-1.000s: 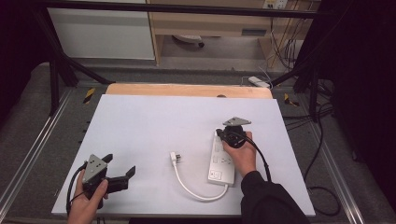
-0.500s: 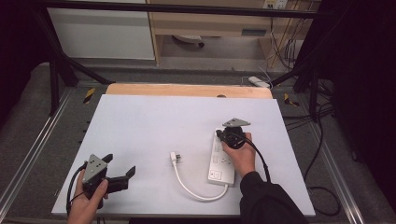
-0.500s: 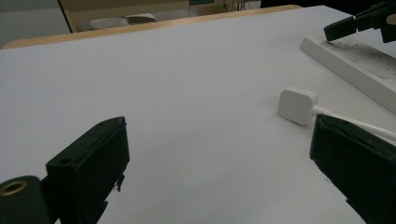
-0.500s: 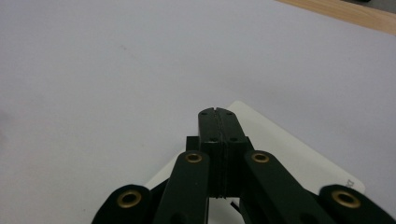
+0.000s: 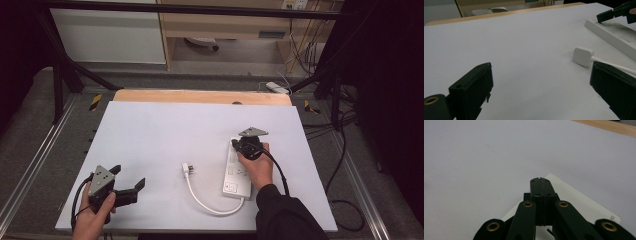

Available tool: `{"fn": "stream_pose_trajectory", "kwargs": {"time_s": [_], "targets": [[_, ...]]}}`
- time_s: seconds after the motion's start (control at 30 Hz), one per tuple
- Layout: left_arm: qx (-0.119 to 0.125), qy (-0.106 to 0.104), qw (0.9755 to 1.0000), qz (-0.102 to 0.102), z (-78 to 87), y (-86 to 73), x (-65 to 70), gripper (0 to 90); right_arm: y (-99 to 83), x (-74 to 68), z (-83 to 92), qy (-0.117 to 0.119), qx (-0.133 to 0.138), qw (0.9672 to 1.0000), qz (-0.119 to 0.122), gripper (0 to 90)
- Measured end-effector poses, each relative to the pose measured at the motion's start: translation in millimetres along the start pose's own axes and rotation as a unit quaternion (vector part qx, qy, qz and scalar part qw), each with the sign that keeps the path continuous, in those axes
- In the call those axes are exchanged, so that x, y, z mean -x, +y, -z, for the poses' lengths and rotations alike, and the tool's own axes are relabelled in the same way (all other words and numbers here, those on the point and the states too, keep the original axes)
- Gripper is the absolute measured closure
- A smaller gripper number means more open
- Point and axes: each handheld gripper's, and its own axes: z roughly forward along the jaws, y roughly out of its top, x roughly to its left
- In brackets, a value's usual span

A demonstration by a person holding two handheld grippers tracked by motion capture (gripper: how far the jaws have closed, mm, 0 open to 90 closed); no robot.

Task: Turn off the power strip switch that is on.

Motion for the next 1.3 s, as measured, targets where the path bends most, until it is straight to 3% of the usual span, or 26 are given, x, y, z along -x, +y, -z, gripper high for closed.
{"fn": "stream_pose_trajectory", "kwargs": {"time_s": [1.3], "targets": [[0.0,0.001,1.0,0.001,0.2,0.0,-0.1,4.6,-3.4,0.7,-1.3,0.001,0.014,0.9999,-0.005,90.0]]}}
